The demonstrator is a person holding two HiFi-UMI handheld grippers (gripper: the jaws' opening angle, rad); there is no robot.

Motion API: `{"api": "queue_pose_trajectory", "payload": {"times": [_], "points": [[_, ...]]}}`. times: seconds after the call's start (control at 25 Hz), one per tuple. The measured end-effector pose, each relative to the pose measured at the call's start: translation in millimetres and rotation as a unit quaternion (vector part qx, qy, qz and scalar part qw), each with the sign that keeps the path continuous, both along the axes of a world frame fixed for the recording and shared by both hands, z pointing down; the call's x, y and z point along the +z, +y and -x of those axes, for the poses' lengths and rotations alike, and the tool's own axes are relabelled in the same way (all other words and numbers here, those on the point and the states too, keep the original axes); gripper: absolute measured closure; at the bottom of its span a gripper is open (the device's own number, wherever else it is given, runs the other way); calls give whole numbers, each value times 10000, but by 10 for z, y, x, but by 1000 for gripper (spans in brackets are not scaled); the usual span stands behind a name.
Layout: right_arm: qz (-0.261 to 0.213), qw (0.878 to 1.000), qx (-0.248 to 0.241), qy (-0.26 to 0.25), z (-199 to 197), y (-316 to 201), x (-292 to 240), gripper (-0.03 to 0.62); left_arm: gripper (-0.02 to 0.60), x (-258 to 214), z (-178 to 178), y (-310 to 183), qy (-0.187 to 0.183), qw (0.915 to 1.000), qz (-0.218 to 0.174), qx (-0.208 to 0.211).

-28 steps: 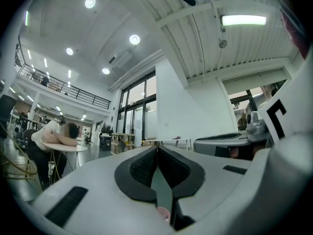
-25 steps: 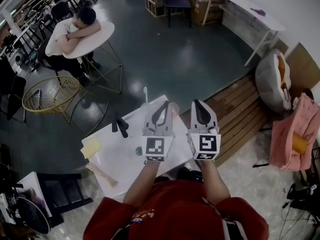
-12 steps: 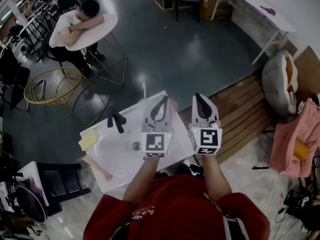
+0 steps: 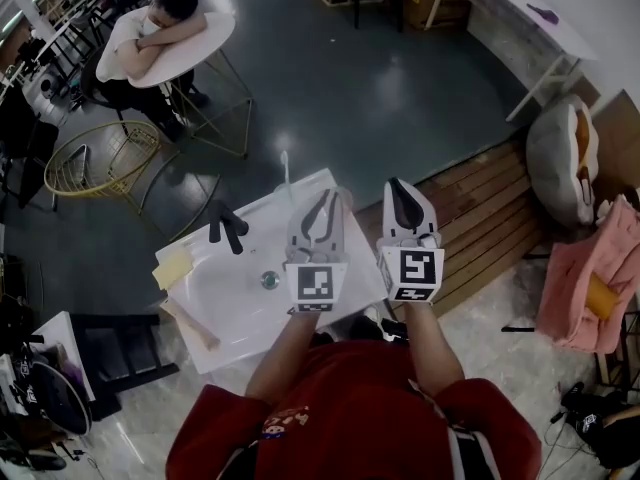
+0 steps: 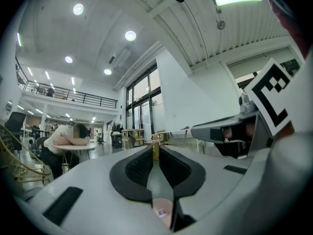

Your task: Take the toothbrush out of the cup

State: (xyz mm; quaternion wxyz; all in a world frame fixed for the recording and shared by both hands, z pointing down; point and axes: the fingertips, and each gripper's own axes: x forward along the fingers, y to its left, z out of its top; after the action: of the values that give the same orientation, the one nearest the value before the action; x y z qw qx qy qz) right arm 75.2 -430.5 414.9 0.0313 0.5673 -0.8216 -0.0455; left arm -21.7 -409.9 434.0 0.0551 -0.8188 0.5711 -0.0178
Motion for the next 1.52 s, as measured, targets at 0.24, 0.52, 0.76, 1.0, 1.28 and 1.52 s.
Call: {"api": "queue_pose_trajectory", "payload": {"times": [0.24,0.52,0.76,1.0,1.28,1.52], "points": [[38,10000,1,47,-37,11,47,560,549,194,25,36,-62,9998,48,-164],[66,10000,3,66,-71,-1,71,560,419,415,10,50,-101,9996,163,-230],[86,9999,-1,98,-69,-27,91,560,390,714,23,42,-170,9988,384,-248],[177,9997,74,130,-102,-40,179,560,375,941,13,24,-257,9980,517,-256],[152,9997,104,151,-111,-62,147,560,367,1201,10,-20,-230,9964,766,-269],[203,9995,138,182,-141,-71,184,560,362,1395,27,-90,-147,9945,973,-359]]}}
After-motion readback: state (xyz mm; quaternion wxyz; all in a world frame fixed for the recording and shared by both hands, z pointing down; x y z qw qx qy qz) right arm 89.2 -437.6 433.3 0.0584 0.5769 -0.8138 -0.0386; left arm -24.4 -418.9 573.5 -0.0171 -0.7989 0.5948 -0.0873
